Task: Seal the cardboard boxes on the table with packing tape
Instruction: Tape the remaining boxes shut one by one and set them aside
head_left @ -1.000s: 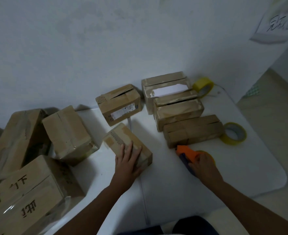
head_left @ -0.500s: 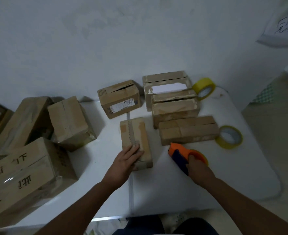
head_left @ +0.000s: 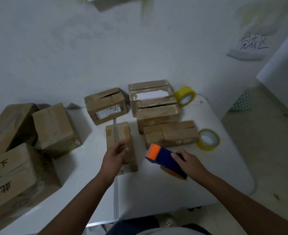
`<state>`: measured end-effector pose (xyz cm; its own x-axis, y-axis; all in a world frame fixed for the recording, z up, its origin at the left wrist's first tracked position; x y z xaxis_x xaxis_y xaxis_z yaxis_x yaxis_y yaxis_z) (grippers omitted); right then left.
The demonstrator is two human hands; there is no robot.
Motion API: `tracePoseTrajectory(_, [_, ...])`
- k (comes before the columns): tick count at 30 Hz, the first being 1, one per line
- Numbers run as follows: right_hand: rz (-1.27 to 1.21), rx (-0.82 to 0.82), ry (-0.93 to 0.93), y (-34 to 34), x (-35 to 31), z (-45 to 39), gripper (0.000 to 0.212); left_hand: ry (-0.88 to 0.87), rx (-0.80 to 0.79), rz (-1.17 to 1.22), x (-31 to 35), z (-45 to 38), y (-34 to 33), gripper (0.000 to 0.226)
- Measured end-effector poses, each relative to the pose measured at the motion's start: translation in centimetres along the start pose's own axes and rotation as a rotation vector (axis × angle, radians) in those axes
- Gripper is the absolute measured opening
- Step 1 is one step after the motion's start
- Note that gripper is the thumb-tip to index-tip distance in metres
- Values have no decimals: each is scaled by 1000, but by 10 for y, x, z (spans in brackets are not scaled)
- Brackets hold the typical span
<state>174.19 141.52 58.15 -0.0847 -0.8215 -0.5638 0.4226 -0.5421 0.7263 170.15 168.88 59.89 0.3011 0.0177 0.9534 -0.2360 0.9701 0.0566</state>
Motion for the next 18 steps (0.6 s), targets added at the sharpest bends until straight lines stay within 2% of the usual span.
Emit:
tracePoseTrajectory(3, [16,115,46,8,-20,6,39,258,-85,216,0,-2,-13,17])
tracePoseTrajectory(7, [17,170,98,9,-44,11,39,505,-109,381,-10,3,-18,35])
tracePoseTrajectory(9, [-1,178,107,7,-53,10,37,535,-156,413,-10,3,-17,40])
tracePoseTrajectory(15, [-9,215,108,-10,-72,8,31,552,-245,415,-2,5,-2,16])
tracePoseTrajectory(18, [1,234,118,-14,-79,7,31,532,-250,409,-2,4,7,12])
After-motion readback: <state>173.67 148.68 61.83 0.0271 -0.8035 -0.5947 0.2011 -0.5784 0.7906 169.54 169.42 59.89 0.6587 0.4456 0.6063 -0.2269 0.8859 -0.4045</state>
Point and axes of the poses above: each hand's wrist, its own z-axis away from the middle knuckle, its own y-axis out of the back of the hand, x = y × z, the point moved 5 cm from there along -z, towards the middle knuckle, and after that the axes turned 11 degrees about z, right-handed, at the moved point
